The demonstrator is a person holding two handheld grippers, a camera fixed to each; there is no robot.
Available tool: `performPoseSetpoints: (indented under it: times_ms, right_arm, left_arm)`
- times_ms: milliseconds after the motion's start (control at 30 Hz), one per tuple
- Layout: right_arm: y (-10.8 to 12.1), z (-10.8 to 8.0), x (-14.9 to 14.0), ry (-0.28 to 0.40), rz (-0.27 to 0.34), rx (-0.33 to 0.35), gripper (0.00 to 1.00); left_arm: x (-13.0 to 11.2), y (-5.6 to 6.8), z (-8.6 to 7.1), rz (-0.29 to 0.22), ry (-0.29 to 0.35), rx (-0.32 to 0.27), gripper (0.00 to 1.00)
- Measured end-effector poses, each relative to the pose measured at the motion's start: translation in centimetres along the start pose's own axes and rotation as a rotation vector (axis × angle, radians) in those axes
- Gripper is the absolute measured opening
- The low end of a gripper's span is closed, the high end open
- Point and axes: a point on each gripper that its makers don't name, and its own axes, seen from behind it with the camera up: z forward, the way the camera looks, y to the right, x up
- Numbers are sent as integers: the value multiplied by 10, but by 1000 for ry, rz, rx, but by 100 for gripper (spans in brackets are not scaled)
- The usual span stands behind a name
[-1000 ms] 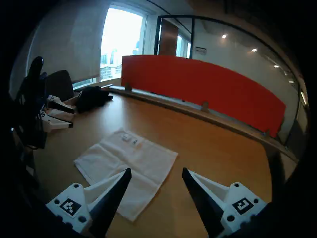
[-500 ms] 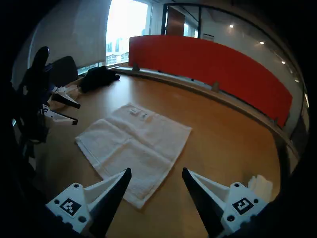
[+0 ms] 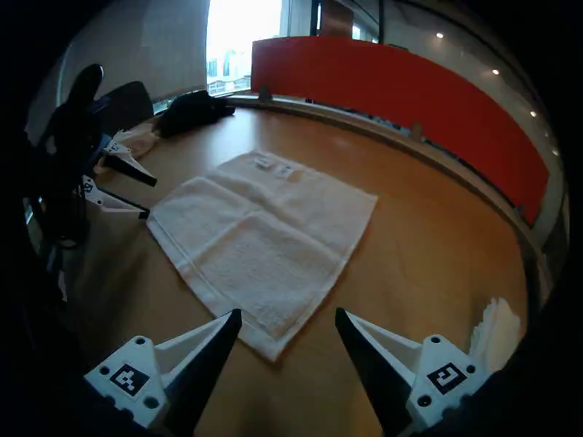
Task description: Fold towel
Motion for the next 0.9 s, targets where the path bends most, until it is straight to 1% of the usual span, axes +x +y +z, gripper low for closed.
performPoseSetpoints:
  times_ms: [267,467,600,767,900]
  right_arm:
    - [-5,3,-14,-30,-6,27,100]
    - [-4,5,-21,-44,-11,36,100]
    - [-4,6,-24,-54,-22,41,100]
    - [-3,6,-29,-66,-20,42,100]
    - [-3,7,-30,-70,-14,47,100]
  left_arm:
    - [-11,7,5,12,-35,-19,96]
    - [-19,10,9,11,-59,-20,96]
    - [-19,11,9,-1,-61,-24,96]
    - [-20,12,9,-19,-60,-30,96]
    - [-19,13,9,-14,-58,-29,96]
